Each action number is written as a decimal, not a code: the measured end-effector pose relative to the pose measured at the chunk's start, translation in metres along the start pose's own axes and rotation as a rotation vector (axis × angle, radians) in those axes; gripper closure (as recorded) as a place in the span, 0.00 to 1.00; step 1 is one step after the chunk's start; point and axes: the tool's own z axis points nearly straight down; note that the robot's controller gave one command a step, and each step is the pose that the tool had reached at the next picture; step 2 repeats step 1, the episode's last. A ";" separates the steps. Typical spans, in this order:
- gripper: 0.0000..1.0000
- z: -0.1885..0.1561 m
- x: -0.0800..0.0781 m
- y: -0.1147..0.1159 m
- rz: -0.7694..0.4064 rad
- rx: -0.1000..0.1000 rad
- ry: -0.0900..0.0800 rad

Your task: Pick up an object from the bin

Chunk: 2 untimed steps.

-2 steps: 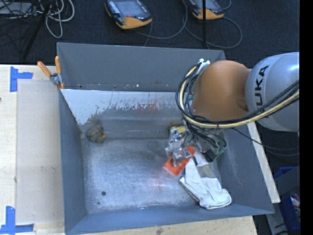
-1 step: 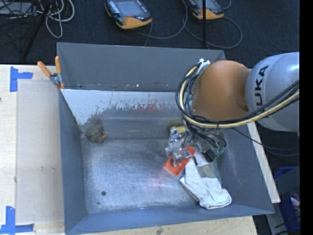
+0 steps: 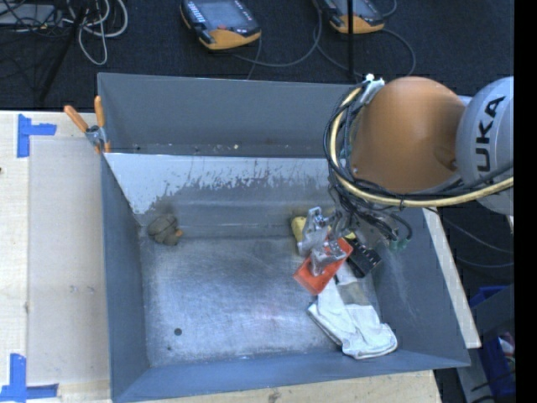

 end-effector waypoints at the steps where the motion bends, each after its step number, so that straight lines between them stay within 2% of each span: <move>1: 1.00 0.000 0.000 0.000 0.001 0.000 0.000; 2: 1.00 0.000 0.000 0.000 0.001 0.000 0.000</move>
Offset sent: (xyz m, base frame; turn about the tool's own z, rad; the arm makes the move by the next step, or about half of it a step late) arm 0.0700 -0.0181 -0.0091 -0.1299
